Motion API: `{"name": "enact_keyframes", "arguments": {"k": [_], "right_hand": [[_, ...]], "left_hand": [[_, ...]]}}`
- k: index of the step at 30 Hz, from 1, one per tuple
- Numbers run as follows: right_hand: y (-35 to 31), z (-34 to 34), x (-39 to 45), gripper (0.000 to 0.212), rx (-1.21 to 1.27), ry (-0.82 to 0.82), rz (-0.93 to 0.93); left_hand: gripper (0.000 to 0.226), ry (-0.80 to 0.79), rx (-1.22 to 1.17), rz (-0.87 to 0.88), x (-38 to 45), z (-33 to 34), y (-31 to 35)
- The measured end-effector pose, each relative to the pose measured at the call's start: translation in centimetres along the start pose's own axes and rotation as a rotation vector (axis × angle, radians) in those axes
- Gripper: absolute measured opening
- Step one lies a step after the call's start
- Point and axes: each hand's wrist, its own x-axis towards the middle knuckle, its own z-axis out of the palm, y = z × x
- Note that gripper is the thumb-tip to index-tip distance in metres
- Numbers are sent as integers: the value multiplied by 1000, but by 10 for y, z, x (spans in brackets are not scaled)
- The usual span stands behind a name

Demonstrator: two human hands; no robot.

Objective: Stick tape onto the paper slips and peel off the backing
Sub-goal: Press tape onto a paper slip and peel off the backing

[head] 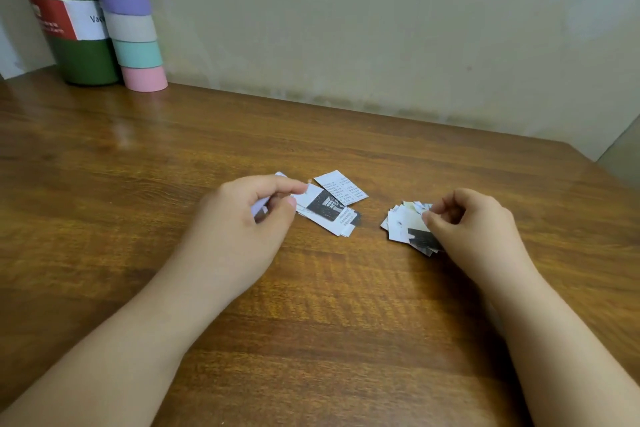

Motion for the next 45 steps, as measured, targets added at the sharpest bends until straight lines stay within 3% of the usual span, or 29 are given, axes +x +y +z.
{"name": "enact_keyframes", "arguments": {"k": [7, 13, 16, 22, 27, 30, 35, 37, 39, 43, 45], "right_hand": [[-8, 4, -9, 10, 97, -21, -92], [-13, 5, -14, 10, 179, -14, -132], [-18, 7, -20, 11, 208, -9, -180], [-42, 11, -21, 17, 83, -136, -259], [-70, 26, 6, 35, -212, -285, -188], [-72, 47, 29, 35, -304, -308, -110], [-73, 69, 55, 52, -374, -390, 34], [-77, 69, 57, 49, -325, -402, 69], [-78, 68, 55, 33, -208, -367, 35], [-78, 53, 41, 10, 38, -207, -79], [-78, 37, 33, 13, 126, -160, -112]], "left_hand": [[39, 127, 205, 57, 3, -3, -5], [59, 39, 56, 155, 4, -5, -2], [62, -42, -42, 53, 4, -4, -4], [52, -4, -170, -83, 9, -9, -2], [36, 46, 16, -101, 10, -9, -7], [30, 112, 12, -152, 11, -9, -8], [27, 121, 29, -189, 13, -10, -7], [28, 105, 41, -181, 12, -10, -7], [28, 95, 50, -185, 12, -10, -7], [27, 75, 70, -193, 11, -12, -3], [27, 67, 81, -188, 10, -13, -2]]}}
